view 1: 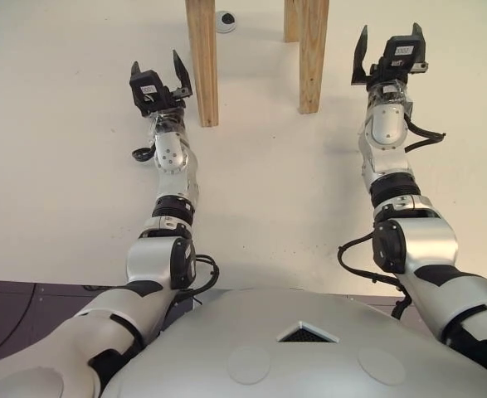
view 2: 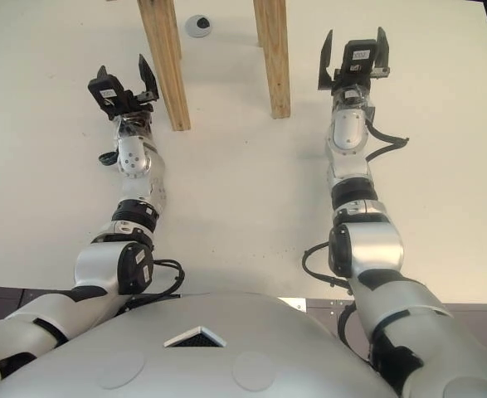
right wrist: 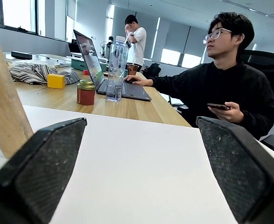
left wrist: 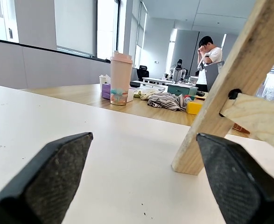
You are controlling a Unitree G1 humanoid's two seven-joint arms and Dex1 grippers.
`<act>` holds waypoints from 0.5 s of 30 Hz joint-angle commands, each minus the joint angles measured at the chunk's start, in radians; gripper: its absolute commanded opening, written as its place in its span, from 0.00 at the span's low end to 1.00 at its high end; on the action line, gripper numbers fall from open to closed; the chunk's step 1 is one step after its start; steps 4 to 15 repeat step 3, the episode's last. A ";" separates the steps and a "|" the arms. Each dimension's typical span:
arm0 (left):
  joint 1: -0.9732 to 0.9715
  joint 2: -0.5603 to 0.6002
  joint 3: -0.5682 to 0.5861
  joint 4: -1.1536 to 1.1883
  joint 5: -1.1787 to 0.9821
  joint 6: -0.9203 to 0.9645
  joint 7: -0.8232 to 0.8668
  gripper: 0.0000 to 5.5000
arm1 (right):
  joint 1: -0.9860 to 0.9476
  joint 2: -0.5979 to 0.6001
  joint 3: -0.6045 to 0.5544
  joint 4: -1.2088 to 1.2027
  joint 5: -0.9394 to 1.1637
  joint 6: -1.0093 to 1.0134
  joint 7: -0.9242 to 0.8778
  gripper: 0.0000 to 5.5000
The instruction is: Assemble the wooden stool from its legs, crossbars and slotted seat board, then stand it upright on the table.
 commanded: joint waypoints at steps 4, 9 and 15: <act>0.051 -0.006 0.000 -0.032 0.015 -0.007 0.031 0.74 | 0.026 -0.024 0.015 -0.064 -0.019 0.020 0.038 0.79; 0.051 -0.006 0.000 -0.032 0.015 -0.007 0.031 0.74 | 0.026 -0.024 0.015 -0.064 -0.019 0.020 0.038 0.79; 0.051 -0.006 0.000 -0.032 0.015 -0.007 0.031 0.74 | 0.026 -0.024 0.015 -0.064 -0.019 0.020 0.038 0.79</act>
